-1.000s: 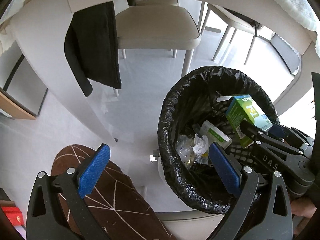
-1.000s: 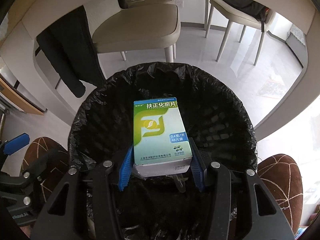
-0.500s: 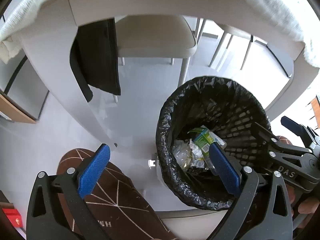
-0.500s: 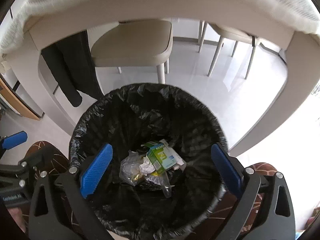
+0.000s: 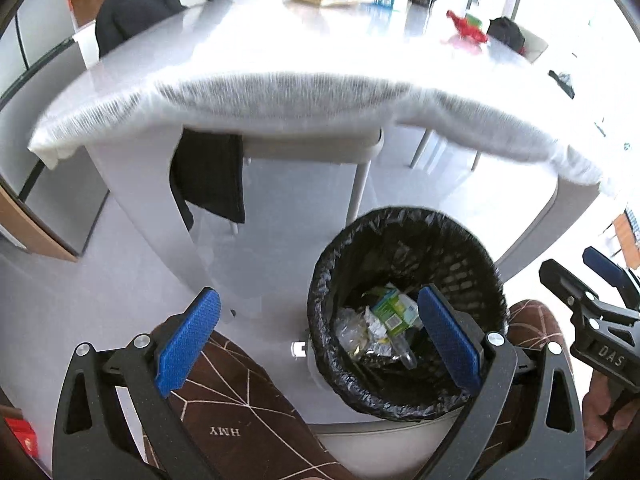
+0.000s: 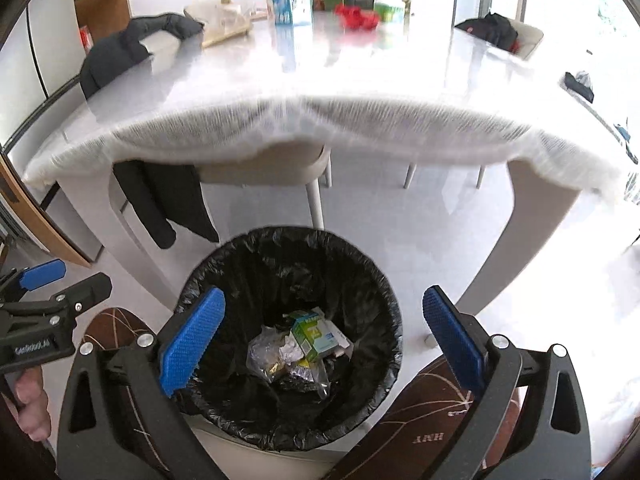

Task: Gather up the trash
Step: 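Move both grippers back over the table toward the gold bag and red net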

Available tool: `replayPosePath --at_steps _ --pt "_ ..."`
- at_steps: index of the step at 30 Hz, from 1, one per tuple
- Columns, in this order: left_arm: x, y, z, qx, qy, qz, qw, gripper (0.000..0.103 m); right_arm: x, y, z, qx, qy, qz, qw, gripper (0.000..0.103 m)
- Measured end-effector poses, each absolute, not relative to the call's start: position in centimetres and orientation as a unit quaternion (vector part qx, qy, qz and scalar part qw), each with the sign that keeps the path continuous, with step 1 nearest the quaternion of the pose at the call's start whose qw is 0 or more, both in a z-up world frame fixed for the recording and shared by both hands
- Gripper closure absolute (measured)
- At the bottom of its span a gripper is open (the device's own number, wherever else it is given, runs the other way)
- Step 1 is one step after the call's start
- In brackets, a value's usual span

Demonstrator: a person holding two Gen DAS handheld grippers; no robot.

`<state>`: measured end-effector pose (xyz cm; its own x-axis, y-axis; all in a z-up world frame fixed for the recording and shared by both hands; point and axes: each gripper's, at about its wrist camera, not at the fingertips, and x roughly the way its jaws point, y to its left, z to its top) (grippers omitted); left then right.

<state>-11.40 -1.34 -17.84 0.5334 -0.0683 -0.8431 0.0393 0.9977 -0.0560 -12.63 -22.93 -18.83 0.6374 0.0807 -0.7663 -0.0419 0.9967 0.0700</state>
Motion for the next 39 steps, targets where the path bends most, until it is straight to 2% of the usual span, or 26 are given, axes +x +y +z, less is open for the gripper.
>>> replayPosePath --at_steps 21,39 --pt "-8.2 -2.1 -7.3 -0.039 0.427 -0.023 0.903 0.006 -10.9 -24.6 -6.1 0.02 0.342 0.021 0.939 0.008" --pt "0.9 -1.1 -3.3 -0.047 0.423 0.007 0.905 0.006 -1.4 -25.4 -4.7 0.019 0.355 0.014 0.934 0.008"
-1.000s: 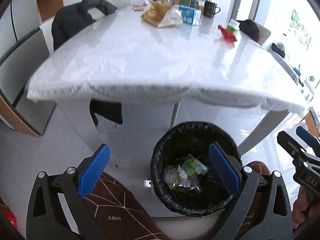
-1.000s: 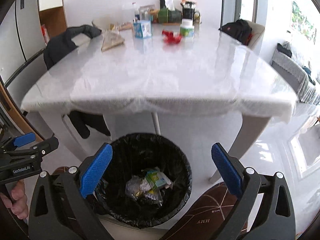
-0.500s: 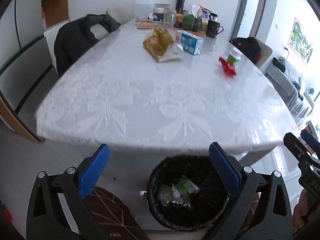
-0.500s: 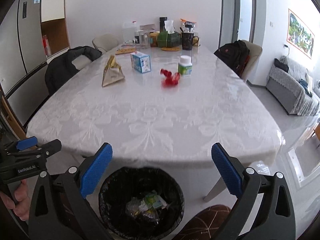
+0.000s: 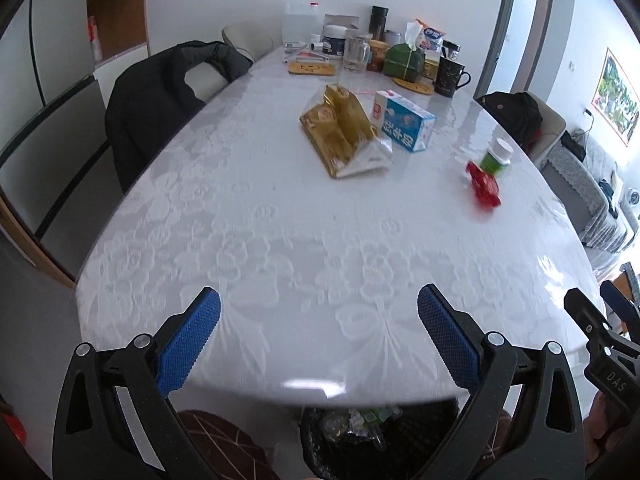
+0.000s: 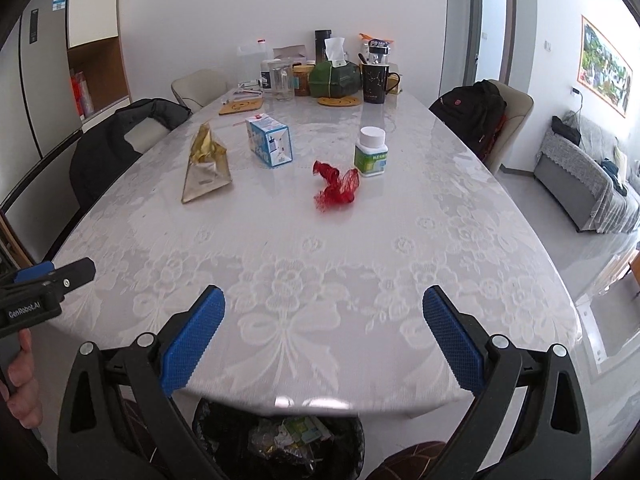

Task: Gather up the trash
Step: 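Move both grippers back over the table toward the gold bag and red net, then grasp the gold snack bag with the left gripper while the right grasps the red mesh net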

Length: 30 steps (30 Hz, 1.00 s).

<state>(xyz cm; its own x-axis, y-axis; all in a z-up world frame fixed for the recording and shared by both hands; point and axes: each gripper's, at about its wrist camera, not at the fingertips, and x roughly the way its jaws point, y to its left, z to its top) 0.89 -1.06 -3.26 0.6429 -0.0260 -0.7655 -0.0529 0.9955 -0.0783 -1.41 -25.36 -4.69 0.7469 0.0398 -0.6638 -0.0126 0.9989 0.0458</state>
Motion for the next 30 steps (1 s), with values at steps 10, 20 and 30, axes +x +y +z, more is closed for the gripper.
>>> replayPosePath --at_steps 10,20,30 --pt "9.2 -1.5 -3.1 -0.043 0.437 0.013 0.898 0.006 5.7 -26.2 -5.8 0.021 0.382 0.01 0.924 0.008" --pt "18.4 -3.4 -3.6 -0.041 0.462 0.004 0.886 0.006 12.5 -26.5 -7.2 0.022 0.411 0.007 0.911 0.011" --pt "26.3 -4.6 -5.7 -0.03 0.5 0.012 0.865 0.009 18.4 -27.4 -9.0 0.043 0.45 0.002 0.892 0.026"
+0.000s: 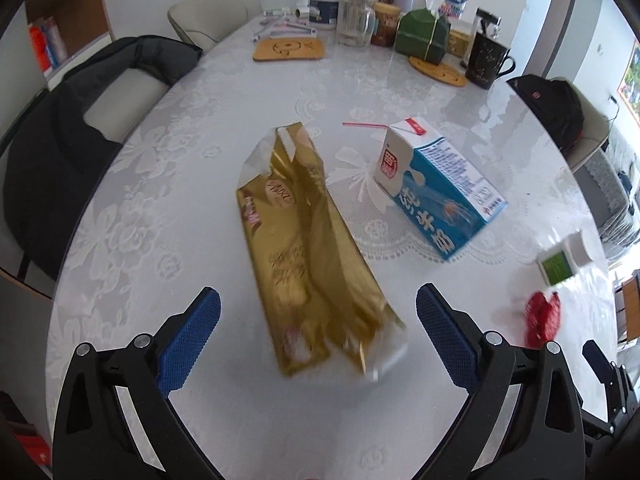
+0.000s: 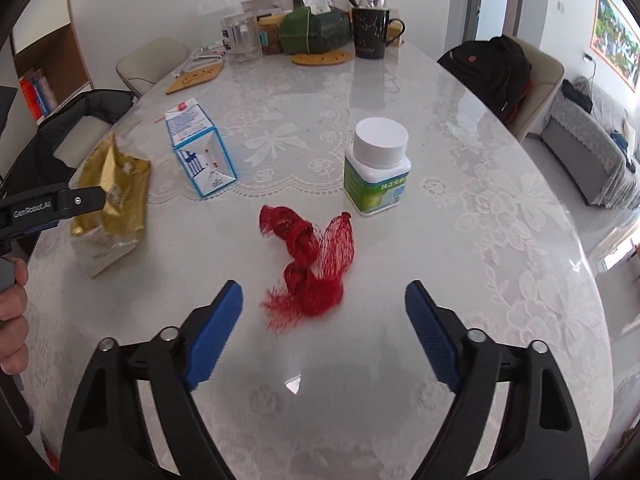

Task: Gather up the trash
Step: 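Grasp the gold snack bag with the left gripper while the right grasps the red mesh net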

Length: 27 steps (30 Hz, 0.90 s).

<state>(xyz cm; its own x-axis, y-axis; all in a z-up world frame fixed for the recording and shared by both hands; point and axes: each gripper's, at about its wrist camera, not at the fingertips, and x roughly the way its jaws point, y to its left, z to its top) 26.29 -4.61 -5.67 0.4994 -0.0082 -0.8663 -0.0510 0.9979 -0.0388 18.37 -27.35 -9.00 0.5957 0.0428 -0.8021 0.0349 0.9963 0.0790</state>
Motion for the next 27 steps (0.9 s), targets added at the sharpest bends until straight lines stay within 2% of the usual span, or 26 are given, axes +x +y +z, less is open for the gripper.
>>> replayPosePath --at_steps 5,8,10,12,13,15,18,27 --pt "28.0 -4.5 -7.7 -0.034 0.527 0.011 0.849 0.025 19.9 -27.2 -10.4 0.055 0.469 0.011 0.882 0.042" --pt "28.4 -4.2 -8.9 -0.042 0.545 0.01 0.837 0.044 20.2 -26.9 -10.9 0.057 0.473 0.009 0.879 0.05" --pt "28.4 -4.2 -9.4 -0.042 0.553 0.008 0.832 0.063 20.4 -26.8 -11.1 0.059 0.475 0.008 0.878 0.058" --pt "28.2 -4.2 -9.5 -0.035 0.553 0.007 0.832 0.077 20.4 -26.4 -11.2 0.05 0.474 0.01 0.879 0.063" --pt "28.0 -4.3 -9.3 -0.033 0.552 0.002 0.833 0.088 20.4 -26.2 -11.1 0.047 0.472 0.009 0.88 0.068" --pt "27.5 -4.4 -8.9 -0.029 0.548 -0.003 0.836 0.094 20.2 -26.2 -11.1 0.05 0.469 0.008 0.882 0.073" --pt "26.3 -4.4 -8.2 -0.028 0.539 -0.014 0.842 0.096 19.6 -26.1 -10.9 0.049 0.465 0.009 0.884 0.078" --pt "22.0 -3.5 -6.7 -0.025 0.521 -0.022 0.853 0.098 16.5 -25.5 -9.4 0.048 0.455 0.011 0.889 0.079"
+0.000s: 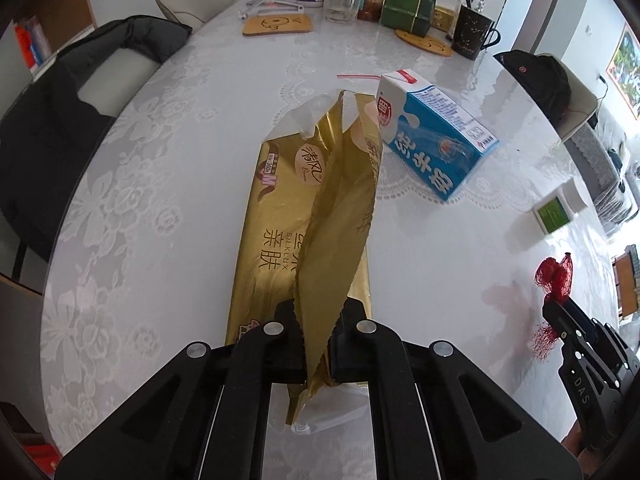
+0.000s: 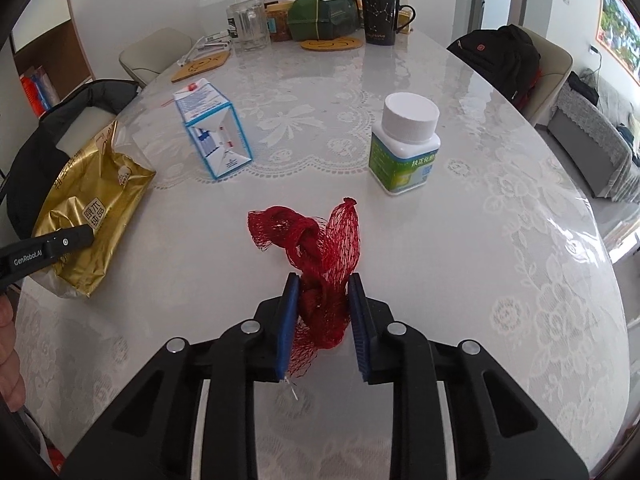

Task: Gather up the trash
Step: 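Grasp the gold snack bag with the left gripper while the right grasps the red mesh net, then carry the gold bag and the red net over the black trash bin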

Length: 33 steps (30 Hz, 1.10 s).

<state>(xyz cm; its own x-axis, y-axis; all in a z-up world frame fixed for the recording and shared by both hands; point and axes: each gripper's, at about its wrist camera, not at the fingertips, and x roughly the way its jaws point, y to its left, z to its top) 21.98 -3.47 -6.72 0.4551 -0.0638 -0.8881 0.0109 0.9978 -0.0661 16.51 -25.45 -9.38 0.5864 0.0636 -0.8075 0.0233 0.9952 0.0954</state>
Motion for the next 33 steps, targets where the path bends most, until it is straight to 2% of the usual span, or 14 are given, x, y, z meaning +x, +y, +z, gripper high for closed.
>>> replayPosePath --at_steps 18,33 --pt "11.5 -2.4 -4.1 -0.018 0.491 -0.029 0.871 0.098 7.1 -23.3 -7.4 0.051 0.435 0.032 0.899 0.079" --pt "2.4 -2.1 -4.0 -0.028 0.471 -0.045 0.88 0.098 0.0 -21.7 -7.0 0.035 0.414 0.049 0.908 0.079"
